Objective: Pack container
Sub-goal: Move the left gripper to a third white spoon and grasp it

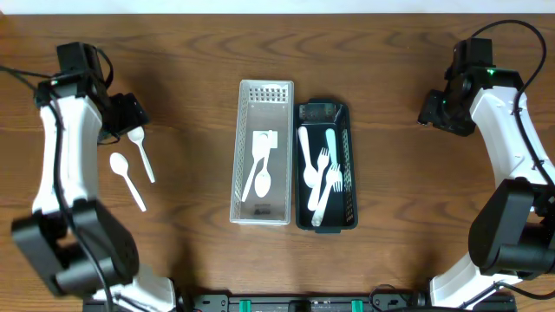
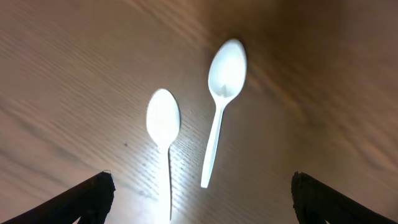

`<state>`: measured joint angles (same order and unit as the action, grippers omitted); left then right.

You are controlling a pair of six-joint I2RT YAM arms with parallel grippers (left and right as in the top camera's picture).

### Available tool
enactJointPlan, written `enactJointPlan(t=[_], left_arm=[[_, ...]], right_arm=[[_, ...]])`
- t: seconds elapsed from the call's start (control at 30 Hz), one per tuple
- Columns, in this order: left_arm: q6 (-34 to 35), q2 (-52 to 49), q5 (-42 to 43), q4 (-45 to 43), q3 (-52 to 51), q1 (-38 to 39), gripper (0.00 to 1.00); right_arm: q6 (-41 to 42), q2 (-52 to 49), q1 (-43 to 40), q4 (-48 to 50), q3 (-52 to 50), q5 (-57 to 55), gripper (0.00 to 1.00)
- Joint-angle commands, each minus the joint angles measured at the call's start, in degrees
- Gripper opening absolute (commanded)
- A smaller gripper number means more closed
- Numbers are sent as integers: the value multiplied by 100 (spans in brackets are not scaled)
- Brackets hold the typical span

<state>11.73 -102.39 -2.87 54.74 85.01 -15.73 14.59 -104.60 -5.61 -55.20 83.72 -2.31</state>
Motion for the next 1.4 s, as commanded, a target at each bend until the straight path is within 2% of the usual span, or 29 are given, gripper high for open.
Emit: enactJointPlan(t=[0.0, 0.4, 0.87, 1.23, 1.3, 1.37], left_arm=[[-267, -540, 417, -37, -2, -50, 93], [-446, -1823, 592, -96, -2, -48, 93], [-446, -1963, 592, -411, -52, -48, 92], [-442, -2208, 592, -332, -61, -48, 92], [-444, -2208, 590, -295, -63, -48, 87], [-442, -2208, 592, -275, -63, -48, 77]], right_arm=[[-57, -20, -35, 11, -26, -2, 57], [-57, -20, -35, 7, -26, -2, 57], [-122, -20, -35, -55, -26, -2, 57], [-122, -20, -35, -76, -26, -2, 58], [-140, -20, -35, -76, -26, -2, 58], [-140, -20, -35, -76, -26, -2, 58]])
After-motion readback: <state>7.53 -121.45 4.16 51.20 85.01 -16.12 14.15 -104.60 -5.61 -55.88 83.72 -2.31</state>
